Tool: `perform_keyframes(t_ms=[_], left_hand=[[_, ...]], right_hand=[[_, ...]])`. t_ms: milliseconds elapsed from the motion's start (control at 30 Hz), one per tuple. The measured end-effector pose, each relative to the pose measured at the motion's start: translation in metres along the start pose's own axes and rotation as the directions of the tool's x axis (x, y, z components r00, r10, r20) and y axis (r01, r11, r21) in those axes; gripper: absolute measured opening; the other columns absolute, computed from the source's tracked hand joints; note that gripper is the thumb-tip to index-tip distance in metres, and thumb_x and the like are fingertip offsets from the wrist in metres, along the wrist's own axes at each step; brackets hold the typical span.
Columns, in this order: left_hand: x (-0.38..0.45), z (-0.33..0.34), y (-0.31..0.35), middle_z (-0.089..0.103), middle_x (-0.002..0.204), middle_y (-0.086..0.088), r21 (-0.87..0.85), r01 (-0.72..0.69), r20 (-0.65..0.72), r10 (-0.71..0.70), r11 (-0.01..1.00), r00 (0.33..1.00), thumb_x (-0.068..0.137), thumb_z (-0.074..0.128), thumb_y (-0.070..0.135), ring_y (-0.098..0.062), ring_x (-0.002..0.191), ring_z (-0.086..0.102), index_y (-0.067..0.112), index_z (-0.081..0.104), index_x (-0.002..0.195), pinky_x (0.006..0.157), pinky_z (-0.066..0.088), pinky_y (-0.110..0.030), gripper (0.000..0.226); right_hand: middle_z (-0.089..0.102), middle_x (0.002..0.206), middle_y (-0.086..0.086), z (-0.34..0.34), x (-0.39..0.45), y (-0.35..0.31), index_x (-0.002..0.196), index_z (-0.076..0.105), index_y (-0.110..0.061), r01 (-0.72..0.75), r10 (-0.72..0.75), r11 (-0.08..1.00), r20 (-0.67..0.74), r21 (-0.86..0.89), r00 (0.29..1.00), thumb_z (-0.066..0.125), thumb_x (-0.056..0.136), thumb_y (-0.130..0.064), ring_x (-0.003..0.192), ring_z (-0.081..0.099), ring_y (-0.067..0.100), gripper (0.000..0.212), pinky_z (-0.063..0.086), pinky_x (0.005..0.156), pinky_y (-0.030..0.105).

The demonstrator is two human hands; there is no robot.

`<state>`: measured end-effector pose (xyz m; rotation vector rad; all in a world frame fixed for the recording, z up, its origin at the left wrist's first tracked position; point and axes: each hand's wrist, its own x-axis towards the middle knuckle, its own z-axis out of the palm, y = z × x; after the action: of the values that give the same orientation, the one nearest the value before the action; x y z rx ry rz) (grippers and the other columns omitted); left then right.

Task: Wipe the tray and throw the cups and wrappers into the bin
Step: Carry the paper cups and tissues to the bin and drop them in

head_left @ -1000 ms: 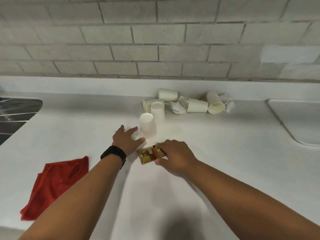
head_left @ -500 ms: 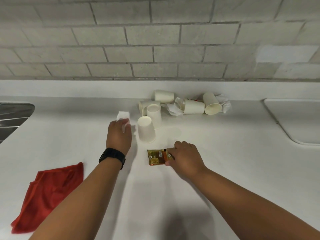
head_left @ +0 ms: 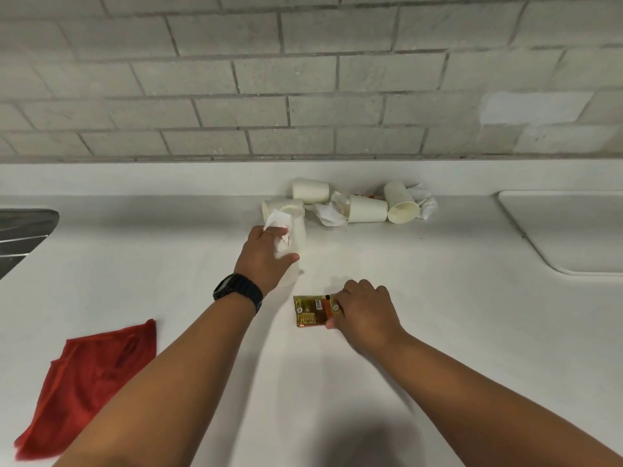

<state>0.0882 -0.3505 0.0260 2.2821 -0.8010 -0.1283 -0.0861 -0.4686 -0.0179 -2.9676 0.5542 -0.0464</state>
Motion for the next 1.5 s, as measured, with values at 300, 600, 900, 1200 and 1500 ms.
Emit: perform_keyframes(t_ms=[300,600,900,1200,1500], left_hand=[[-0.022,0.012,0.012,0.051,0.126,-0.003,-0.017,-0.025,0.003,0.025,1.000,1.000,0.079,0.074,0.035,-0.019,0.116,0.051,0.025,0.053,0.129,0.097,0.037,-0.023,0.055],[-0.068,0.061,0.081,0.050,0.115,0.005,-0.127,-0.132,0.079,0.143,0.983,0.987,0.077,0.075,0.036,-0.015,0.110,0.052,0.029,0.055,0.125,0.098,0.045,-0.033,0.053],[-0.124,0.143,0.201,0.050,0.113,0.011,-0.263,-0.279,0.183,0.332,0.923,0.925,0.074,0.079,0.033,-0.008,0.102,0.053,0.033,0.057,0.122,0.090,0.046,-0.026,0.052],[-0.221,0.254,0.366,0.049,0.114,0.011,-0.391,-0.427,0.339,0.559,0.816,0.757,0.074,0.079,0.033,-0.006,0.098,0.052,0.038,0.057,0.120,0.081,0.043,-0.014,0.052],[-0.337,0.372,0.478,0.052,0.122,0.010,-0.483,-0.551,0.551,0.725,0.680,0.413,0.071,0.078,0.040,-0.004,0.109,0.050,0.036,0.052,0.126,0.090,0.042,-0.017,0.061]], right_hand=[[0.054,0.105,-0.003,-0.003,-0.023,0.033,0.112,0.064,-0.028,-0.256,0.265,0.953,-0.038,0.162,0.963,0.061,0.085,-0.047,0.105,0.048,0.019,0.033,0.032,0.083,0.034],[0.068,0.078,0.004,-0.022,-0.092,0.100,0.066,0.069,-0.016,-0.346,0.588,0.252,0.141,0.904,0.796,0.077,0.073,-0.014,0.074,0.063,0.020,0.011,0.052,0.072,0.036],[0.069,0.077,0.010,-0.058,-0.214,0.196,0.085,0.071,-0.001,-0.158,0.682,-0.102,0.185,0.982,0.708,0.074,0.080,-0.011,0.074,0.066,0.023,0.011,0.055,0.069,0.034],[0.072,0.088,0.011,-0.060,-0.390,0.317,0.084,0.068,-0.016,-0.004,0.875,-0.196,0.177,0.981,0.450,0.064,0.087,-0.009,0.081,0.068,0.024,0.008,0.053,0.077,0.035],[0.071,0.101,0.016,0.017,-0.575,0.392,0.105,0.064,-0.009,0.210,0.858,-0.487,0.509,0.848,-0.064,0.065,0.088,-0.017,0.091,0.069,0.032,0.019,0.057,0.083,0.041]])
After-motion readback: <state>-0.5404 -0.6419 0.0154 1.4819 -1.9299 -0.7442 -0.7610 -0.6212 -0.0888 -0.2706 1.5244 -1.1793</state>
